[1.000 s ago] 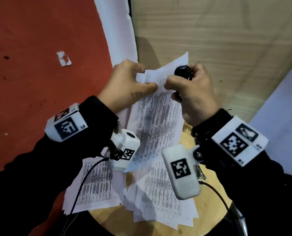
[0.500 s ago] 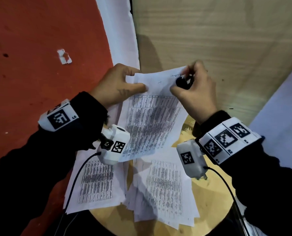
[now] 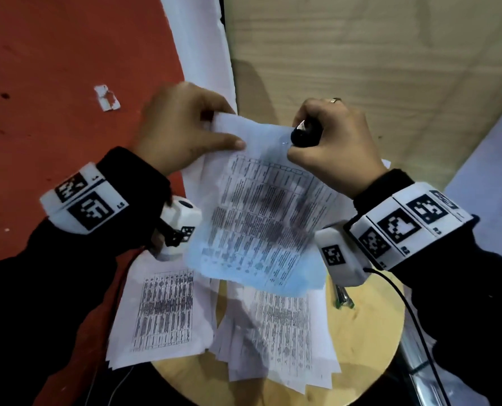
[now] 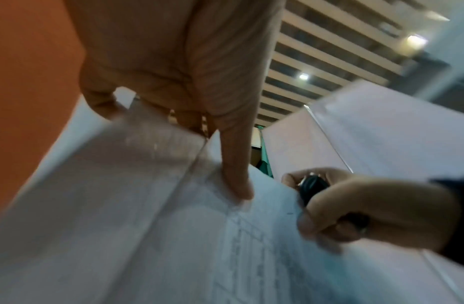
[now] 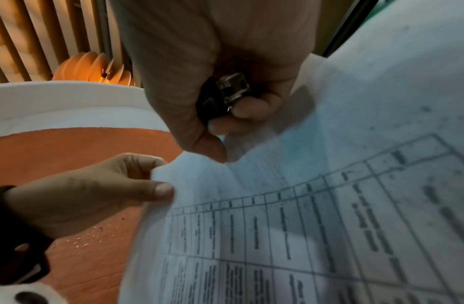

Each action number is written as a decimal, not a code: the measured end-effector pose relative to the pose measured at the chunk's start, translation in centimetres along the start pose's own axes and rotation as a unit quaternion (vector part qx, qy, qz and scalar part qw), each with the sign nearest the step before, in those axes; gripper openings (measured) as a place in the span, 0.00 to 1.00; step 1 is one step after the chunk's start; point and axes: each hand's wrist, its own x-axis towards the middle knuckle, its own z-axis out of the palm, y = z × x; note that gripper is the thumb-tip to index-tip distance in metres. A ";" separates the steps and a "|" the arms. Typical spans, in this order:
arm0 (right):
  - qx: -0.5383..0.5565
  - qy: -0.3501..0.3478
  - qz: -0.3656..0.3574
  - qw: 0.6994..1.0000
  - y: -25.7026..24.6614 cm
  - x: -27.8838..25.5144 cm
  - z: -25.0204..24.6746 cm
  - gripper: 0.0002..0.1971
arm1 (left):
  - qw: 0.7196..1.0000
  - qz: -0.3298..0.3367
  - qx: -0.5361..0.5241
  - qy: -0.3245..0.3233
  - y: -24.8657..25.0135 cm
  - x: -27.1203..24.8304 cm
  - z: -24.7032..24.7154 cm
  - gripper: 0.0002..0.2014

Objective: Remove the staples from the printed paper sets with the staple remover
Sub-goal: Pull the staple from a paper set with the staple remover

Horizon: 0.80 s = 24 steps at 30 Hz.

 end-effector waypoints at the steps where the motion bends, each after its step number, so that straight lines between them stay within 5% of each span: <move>1: 0.002 0.006 0.003 1.000 -0.2 0.0 0.0 0.11 | 0.997 0.030 0.066 0.020 0.4 0.0 -0.3 0.25; 4: 0.016 0.023 0.004 1.000 -0.6 -0.2 0.1 0.13 | 0.978 0.097 0.187 0.006 2.5 -0.1 0.0 0.29; 7: 0.045 0.023 -0.003 0.999 -1.1 -0.5 0.3 0.12 | 0.968 0.094 0.231 -0.009 3.9 0.1 1.3 0.25; 14: 0.183 0.126 0.059 0.973 -0.6 -2.4 -0.2 0.30 | 0.997 0.051 0.026 -0.055 2.2 0.8 1.8 0.16; 17: 0.170 0.180 0.036 0.968 -0.6 -4.5 0.5 0.29 | 0.996 0.037 -0.027 -0.072 1.5 0.9 2.1 0.16; 21: 0.196 0.101 0.103 0.970 -0.1 -5.7 1.8 0.28 | 0.986 -0.007 -0.125 -0.114 0.1 0.7 2.7 0.19; 24: 0.190 0.137 0.110 0.966 0.5 -5.4 1.8 0.22 | 0.982 -0.036 -0.140 -0.118 -0.6 0.5 2.9 0.15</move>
